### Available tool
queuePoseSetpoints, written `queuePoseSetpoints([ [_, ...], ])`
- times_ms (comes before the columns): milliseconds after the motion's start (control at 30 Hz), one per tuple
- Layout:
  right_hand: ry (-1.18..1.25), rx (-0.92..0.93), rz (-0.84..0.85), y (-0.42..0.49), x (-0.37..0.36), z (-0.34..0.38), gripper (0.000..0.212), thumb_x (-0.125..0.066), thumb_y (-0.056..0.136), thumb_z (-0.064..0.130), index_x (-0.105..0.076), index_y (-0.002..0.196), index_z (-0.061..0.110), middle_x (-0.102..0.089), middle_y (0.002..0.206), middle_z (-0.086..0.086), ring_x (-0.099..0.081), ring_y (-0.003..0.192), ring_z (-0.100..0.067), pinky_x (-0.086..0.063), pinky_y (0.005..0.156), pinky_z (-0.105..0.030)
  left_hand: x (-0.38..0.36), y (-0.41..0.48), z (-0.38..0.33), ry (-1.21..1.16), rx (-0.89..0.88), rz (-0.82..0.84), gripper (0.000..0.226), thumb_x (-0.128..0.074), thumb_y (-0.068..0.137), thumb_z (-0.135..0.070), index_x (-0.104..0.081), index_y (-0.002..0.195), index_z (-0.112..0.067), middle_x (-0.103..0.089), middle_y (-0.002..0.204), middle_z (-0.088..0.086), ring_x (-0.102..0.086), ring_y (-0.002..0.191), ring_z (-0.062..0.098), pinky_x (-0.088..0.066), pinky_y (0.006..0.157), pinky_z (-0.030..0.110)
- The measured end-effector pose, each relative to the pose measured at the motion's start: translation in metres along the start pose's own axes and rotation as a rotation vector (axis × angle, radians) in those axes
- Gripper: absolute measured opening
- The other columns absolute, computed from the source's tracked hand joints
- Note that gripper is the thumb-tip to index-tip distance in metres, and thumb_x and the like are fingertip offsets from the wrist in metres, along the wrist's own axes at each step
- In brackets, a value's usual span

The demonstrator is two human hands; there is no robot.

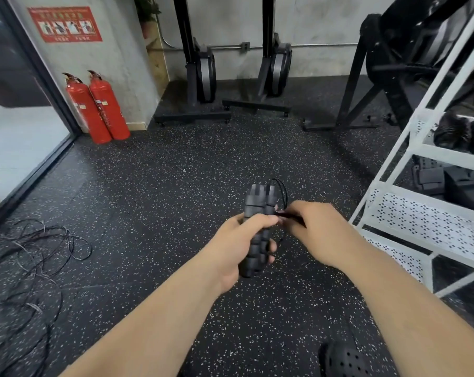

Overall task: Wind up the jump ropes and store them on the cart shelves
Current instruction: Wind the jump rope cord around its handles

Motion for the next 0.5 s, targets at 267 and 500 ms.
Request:
queuePoseSetpoints([
  [267, -0.099, -0.096, -0.113, -0.001, 0.019, -0.017, 0.061, -0.055, 0.102, 0.058, -0.043, 0.155, 0.031, -0.051, 0.147, 0.004, -0.05, 0.134, -0.019, -0.05, 0.107, -0.043, 0.031, -0.004, -0.043, 0.925, -0.26, -0.192, 0.024, -0.073, 0.089, -0.027, -0.067, 0.109, -0.039, -0.072, 0.081, -0.007, -0.058, 0.061, 0.01, -0.05, 0.063, 0.03],
  [500, 0.179, 0.153, -0.069, 0.0, 0.02, 0.014, 0.041, -0.063, 0.101, 0.013, -0.062, 0.129, 0.043, -0.068, 0.118, 0.027, -0.062, 0.105, 0.003, -0.046, 0.089, -0.017, 0.011, -0.018, -0.061, 1.208, -0.568, -0.119, 0.048, -0.076, 0.085, -0.03, -0.056, 0.122, -0.051, -0.069, 0.096, -0.02, -0.065, 0.081, 0.004, -0.057, 0.074, 0.03],
])
Point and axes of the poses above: each hand's wrist, its own y-axis towards the middle knuckle, its own x-axis out of the back of the hand, z = x × y, the point moved 8 cm from there along y, towards the middle knuckle
